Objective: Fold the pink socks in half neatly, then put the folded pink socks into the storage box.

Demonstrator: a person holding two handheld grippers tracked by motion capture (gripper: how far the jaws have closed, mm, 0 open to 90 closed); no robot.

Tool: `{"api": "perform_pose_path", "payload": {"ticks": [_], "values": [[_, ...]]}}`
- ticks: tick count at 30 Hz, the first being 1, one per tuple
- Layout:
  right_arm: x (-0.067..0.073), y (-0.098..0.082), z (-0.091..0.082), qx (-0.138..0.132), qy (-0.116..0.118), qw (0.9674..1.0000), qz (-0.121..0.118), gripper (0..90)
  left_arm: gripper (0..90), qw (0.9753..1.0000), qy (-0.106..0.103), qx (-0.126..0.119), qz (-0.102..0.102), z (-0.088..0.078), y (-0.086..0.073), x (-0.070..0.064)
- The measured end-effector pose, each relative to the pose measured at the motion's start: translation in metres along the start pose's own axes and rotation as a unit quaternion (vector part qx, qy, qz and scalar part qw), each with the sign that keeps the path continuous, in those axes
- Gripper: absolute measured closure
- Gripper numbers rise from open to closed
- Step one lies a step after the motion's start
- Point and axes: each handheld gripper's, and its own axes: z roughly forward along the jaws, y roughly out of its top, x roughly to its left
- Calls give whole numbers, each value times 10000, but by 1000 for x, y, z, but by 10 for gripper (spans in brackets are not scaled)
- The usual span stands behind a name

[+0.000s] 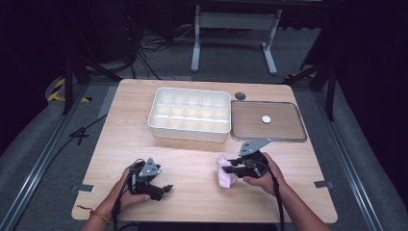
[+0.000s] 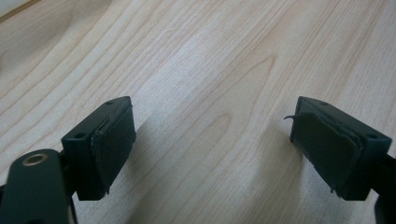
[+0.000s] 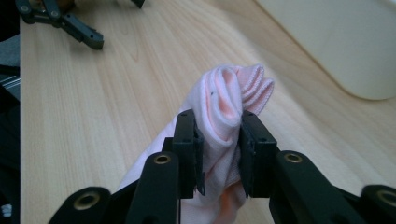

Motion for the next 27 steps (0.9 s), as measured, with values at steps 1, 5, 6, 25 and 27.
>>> {"api": "perform_pose_path", "payload": {"ticks": [1, 5, 6, 25, 27], "values": [[0, 0, 0, 0, 0, 10000, 0, 715, 140, 10000, 0, 0, 0, 0, 0, 0], [-4, 2, -8, -216, -188, 9996, -23, 715, 140, 10000, -9, 8, 13, 0, 0, 0], [-5, 2, -9, -249, -227, 9994, 0, 715, 140, 10000, -10, 4, 1, 0, 0, 0], [-18, 5, -46, -869, -803, 9930, -1, 714, 139, 10000, -20, -3, 20, 0, 0, 0], [-18, 5, -49, -925, -828, 9923, 2, 714, 138, 10000, -25, -9, 17, 1, 0, 1]]}}
